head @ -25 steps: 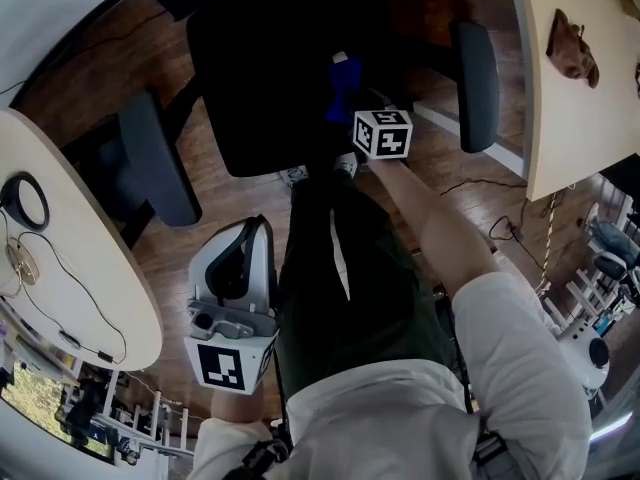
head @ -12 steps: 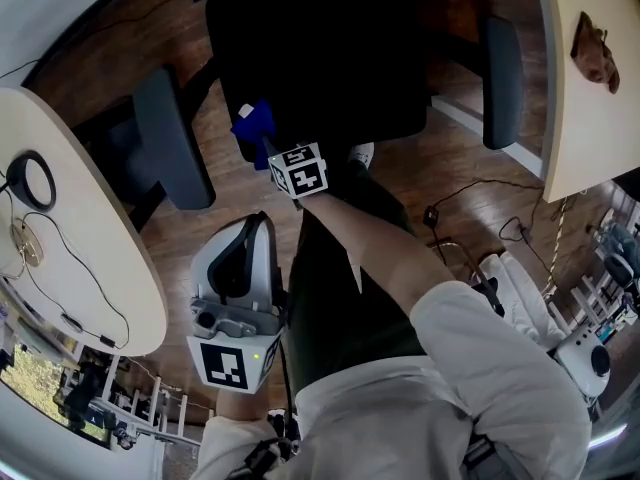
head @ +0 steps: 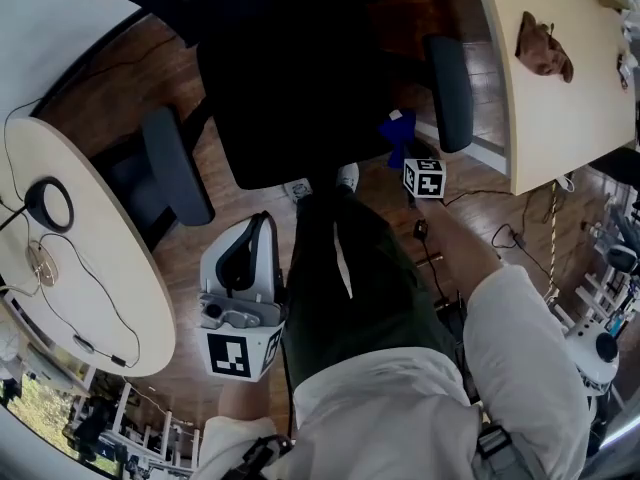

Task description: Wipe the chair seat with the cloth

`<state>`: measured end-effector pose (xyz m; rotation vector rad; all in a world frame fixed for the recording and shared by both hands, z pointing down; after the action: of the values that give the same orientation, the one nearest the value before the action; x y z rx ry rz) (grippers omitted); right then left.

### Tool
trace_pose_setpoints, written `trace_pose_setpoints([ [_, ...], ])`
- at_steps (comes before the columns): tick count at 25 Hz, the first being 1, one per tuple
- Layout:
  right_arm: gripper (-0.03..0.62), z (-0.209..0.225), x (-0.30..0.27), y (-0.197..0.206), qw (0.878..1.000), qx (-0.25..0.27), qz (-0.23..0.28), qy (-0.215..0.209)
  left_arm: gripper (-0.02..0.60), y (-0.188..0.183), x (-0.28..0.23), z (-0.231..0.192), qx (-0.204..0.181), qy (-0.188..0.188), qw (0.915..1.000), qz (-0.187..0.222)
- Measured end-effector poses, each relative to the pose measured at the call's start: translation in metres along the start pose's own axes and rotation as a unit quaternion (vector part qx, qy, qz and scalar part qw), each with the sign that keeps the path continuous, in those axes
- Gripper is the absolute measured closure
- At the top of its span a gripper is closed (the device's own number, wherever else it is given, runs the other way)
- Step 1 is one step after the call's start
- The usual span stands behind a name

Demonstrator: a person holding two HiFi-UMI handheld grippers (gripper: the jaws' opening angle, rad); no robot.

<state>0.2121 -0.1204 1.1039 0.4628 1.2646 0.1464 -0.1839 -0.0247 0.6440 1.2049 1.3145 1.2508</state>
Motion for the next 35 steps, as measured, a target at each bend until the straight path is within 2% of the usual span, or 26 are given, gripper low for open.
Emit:
trace_pose_setpoints([
  [1,0.520,0.000,0.018,-0.002,1.000,0.000,-0.003,0.000,0.433,-0.013,0.001,0.000,0.000,0.002,1.0000,-0.006],
  [3,0.520,-0.040,0.061,-0.030,1.000,-0.006,0.007,-0.020,0.433,-0.044,-0.003,-0.007,-0.008,0.008,0.9998,-0.014],
  [5,0.520,-0.108,0.091,-0.108,0.995,-0.025,0.067,-0.073,0.433,-0.089,-0.036,-0.026,-0.044,0.022,0.9988,0.004],
  [7,0.520,-0.176,0.139,-0.201,0.976,-0.032,0.161,-0.146,0.433,-0.156,-0.075,-0.037,-0.087,0.030,0.9953,0.029],
  [8,0.520,-0.207,0.189,-0.234,0.964,-0.028,0.198,-0.177,0.433,-0.194,-0.079,-0.035,-0.099,0.029,0.9942,0.030],
  [10,0.520,-0.264,0.324,-0.278,0.939,-0.010,0.261,-0.224,0.433,-0.272,-0.064,-0.021,-0.111,0.021,0.9934,0.019],
  [11,0.520,-0.289,0.394,-0.299,0.921,0.005,0.303,-0.245,0.433,-0.309,-0.054,-0.015,-0.117,0.018,0.9928,0.017],
  [12,0.520,-0.310,0.460,-0.325,0.898,0.023,0.352,-0.265,0.433,-0.345,-0.048,-0.010,-0.127,0.019,0.9914,0.024],
  [14,0.519,-0.345,0.579,-0.383,0.837,0.064,0.455,-0.297,0.460,-0.412,-0.051,-0.006,-0.157,0.034,0.9847,0.067],
  [16,0.519,-0.361,0.682,-0.409,0.779,0.096,0.530,-0.320,0.487,-0.463,-0.046,0.005,-0.182,0.053,0.9751,0.115],
  [17,0.519,-0.362,0.726,-0.403,0.759,0.107,0.552,-0.328,0.493,-0.480,-0.034,0.016,-0.187,0.059,0.9721,0.129],
  [18,0.519,-0.361,0.762,-0.389,0.745,0.118,0.566,-0.331,0.492,-0.491,-0.019,0.027,-0.187,0.063,0.9706,0.138],
  [19,0.519,-0.358,0.791,-0.374,0.737,0.127,0.576,-0.331,0.492,-0.497,-0.005,0.038,-0.183,0.067,0.9702,0.144],
  [20,0.519,-0.356,0.812,-0.360,0.732,0.133,0.582,-0.327,0.492,-0.500,0.006,0.046,-0.179,0.072,0.9701,0.148],
  [22,0.517,-0.353,0.837,-0.344,0.732,0.134,0.588,-0.318,0.492,-0.503,0.018,0.054,-0.170,0.080,0.9703,0.152],
  [25,0.517,-0.357,0.845,-0.347,0.739,0.123,0.587,-0.306,0.492,-0.504,0.011,0.045,-0.158,0.093,0.9723,0.145],
  [28,0.517,-0.360,0.835,-0.330,0.744,0.108,0.586,-0.301,0.492,-0.488,0.022,0.036,-0.179,0.115,0.9708,0.111],
  [32,0.517,-0.335,0.848,-0.252,0.737,0.109,0.592,-0.308,0.492,-0.477,0.082,0.081,-0.170,0.102,0.9688,0.148],
  [35,0.517,-0.332,0.885,-0.243,0.735,0.111,0.586,-0.322,0.492,-0.500,0.104,0.098,-0.178,0.097,0.9693,0.140],
])
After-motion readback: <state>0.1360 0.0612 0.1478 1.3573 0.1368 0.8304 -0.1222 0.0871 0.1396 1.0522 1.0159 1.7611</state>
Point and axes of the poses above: the fingertips, and each gripper's own axes: x backward along the fingers, z to its right, y out of its underside, the point moved 8 cm from there along x, backward along the fingers, and after that the axes turned 12 degrees about -x, right-handed, at the moved point
